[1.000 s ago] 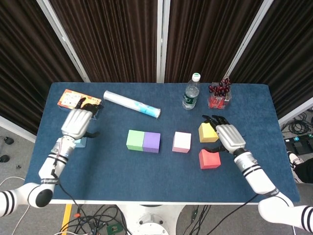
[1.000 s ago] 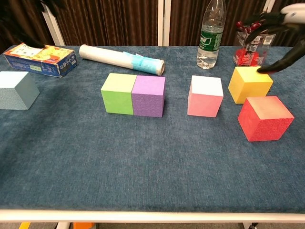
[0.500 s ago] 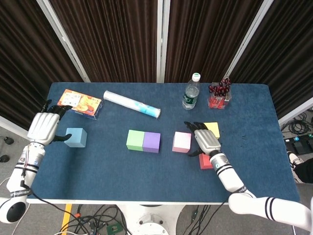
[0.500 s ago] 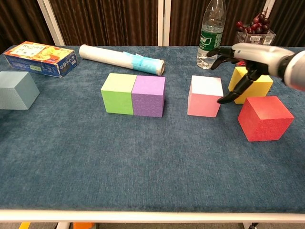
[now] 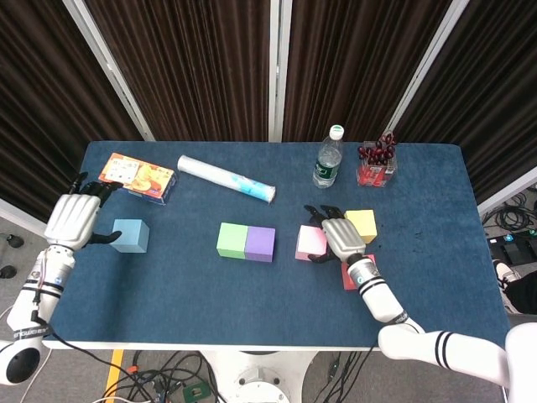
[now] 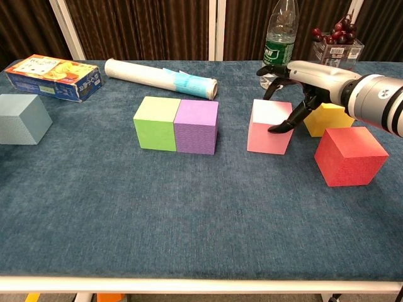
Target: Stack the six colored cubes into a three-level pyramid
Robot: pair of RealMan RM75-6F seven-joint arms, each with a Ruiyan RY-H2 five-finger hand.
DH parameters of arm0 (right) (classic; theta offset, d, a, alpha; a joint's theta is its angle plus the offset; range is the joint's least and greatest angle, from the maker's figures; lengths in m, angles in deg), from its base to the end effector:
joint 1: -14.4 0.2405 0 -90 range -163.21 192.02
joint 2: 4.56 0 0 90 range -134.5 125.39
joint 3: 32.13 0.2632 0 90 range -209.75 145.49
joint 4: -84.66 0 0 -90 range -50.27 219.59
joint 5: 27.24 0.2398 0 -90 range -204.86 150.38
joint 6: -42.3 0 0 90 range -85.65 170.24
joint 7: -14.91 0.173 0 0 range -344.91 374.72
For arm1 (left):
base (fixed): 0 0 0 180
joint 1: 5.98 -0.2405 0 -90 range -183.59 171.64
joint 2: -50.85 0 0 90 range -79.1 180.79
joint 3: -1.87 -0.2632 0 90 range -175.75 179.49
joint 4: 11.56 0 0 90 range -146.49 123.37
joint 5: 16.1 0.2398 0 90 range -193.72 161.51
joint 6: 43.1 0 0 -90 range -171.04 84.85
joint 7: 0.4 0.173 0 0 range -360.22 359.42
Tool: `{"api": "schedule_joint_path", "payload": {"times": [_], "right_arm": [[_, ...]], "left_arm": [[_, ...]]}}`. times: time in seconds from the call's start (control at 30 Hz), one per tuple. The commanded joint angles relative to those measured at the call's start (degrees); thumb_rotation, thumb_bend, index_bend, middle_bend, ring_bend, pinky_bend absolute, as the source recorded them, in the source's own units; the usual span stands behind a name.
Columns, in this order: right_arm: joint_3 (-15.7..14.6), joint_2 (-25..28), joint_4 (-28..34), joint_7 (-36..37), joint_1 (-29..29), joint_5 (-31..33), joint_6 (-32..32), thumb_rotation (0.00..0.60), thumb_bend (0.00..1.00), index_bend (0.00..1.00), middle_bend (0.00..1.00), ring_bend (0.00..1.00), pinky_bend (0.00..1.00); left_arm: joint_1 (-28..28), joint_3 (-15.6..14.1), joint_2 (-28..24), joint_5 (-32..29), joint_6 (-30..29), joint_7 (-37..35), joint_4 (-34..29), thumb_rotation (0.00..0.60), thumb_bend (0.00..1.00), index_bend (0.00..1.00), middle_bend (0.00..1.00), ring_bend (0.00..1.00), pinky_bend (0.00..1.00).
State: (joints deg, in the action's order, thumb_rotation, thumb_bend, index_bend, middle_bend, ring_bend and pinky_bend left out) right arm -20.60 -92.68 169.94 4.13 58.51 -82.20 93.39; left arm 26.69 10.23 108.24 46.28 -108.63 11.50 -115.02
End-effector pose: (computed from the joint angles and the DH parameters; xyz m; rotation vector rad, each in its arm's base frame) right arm -0.1495 -0.3902 -0.0592 1.7625 -1.2591 0.9642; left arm -0.2203 0.3605 0.1320 -1.5625 -0.9006 -0.8752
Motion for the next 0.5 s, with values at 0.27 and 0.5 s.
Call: {"api": "schedule_joint_path", "payload": {"times": [0.27,0.5], "right_arm": [[-1.6,-0.7,-4.3,5.6,-1.0,-7.5,-1.0,0.600,0.10,0.04,0.26,0.00,0.00],[-1.4,-1.7,-6.0,6.9,-1.3,-9.6,-0.4,0.600,0.20,0.09,0.35,0.05,0.00]], "left_arm": [[0.0,0.8,0.1,-0.8,1.1,0.2,0.2,0.600,0.15,0.18,0.22,0.18,0.04],[-0.1,1.4,0.3,-1.0,1.5,-0.2,0.6,0.600,0.15,0.18,0.22,0.18,0.04]]}}
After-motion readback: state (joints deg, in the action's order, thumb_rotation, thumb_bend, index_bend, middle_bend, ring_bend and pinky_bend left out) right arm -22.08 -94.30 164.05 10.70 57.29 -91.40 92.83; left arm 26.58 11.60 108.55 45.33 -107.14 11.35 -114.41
